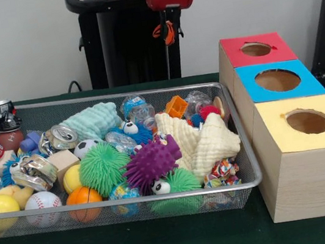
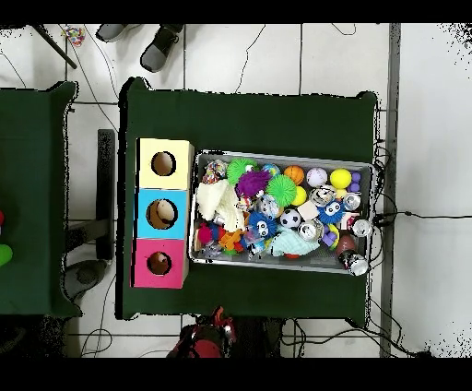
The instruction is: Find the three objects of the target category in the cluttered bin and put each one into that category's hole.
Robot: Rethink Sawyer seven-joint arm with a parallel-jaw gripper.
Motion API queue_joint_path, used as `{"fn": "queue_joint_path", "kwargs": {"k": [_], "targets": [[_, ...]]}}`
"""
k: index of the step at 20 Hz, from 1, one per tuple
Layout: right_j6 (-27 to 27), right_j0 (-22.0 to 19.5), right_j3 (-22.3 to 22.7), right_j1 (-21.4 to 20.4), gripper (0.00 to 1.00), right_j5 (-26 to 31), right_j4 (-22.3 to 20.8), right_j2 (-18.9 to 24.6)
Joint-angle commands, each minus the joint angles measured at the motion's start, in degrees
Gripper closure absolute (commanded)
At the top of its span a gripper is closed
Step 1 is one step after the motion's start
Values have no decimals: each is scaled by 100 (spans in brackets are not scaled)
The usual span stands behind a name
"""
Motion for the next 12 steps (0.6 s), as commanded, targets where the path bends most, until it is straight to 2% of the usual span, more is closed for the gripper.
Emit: {"fn": "queue_joint_path", "kwargs": {"k": [1,4,6,9,12], "targets": [[1612,568,321,-687,100,466,674,324],[1872,1518,328,-704,100,512,1258,290],[2053,2021,289,-725,100,622,1610,436],[2288,2495,261,-719,100,639,1969,678],[2394,2734,183,-662,100,634,2179,804]]}}
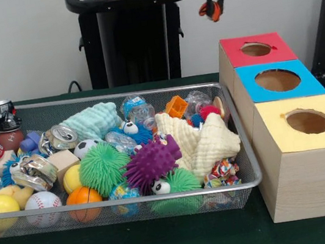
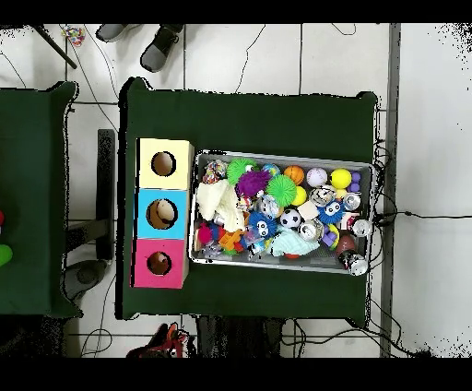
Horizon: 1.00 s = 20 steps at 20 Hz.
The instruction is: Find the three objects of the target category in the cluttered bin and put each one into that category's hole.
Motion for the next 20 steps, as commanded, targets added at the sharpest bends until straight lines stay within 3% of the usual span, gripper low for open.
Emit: {"fn": "queue_joint_path", "kwargs": {"k": [1,6,10,13,16,20], "targets": [[1920,471,-263,0,100,558,903,692],[1915,654,-326,129,100,483,1025,503],[1859,-3,-129,88,100,441,670,761],[1550,-223,-136,44,100,570,488,508],[1311,-117,-291,232,100,520,469,201],[1217,328,-730,392,100,961,716,114]]}}
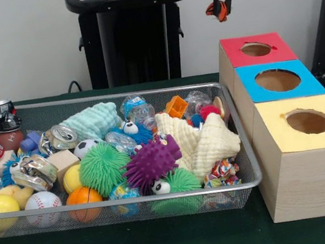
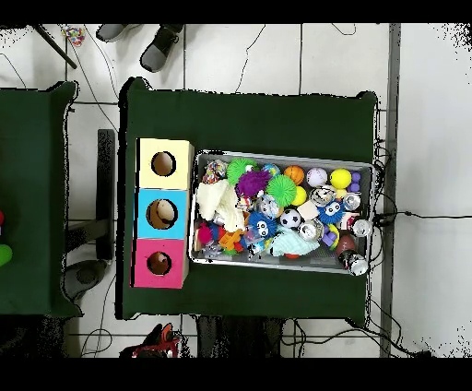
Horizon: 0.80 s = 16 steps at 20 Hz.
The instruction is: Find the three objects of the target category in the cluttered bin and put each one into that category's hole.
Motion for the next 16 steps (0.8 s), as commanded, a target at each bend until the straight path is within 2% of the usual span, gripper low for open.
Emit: {"fn": "queue_joint_path", "kwargs": {"k": [1,3,6,10,16], "targets": [[718,424,-959,456,100,986,305,-50],[768,825,-1322,724,100,1043,526,-198],[888,1148,-1761,1064,100,1065,723,-225],[945,1319,-2173,1296,100,1201,836,-229],[911,1275,-2400,1251,100,1567,731,-161]]}}
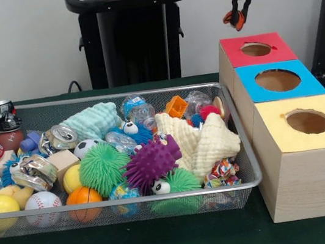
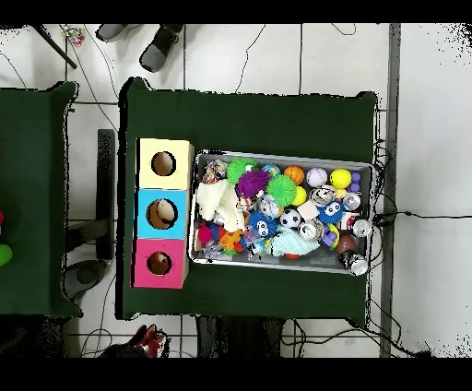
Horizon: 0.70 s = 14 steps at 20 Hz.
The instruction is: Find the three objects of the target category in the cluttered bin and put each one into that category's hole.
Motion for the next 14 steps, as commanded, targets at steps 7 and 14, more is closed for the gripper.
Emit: {"fn": "queue_joint_path", "kwargs": {"k": [7,14], "targets": [[838,-462,-1421,233,100,895,164,365],[840,-586,-1466,134,100,1097,94,381]]}}
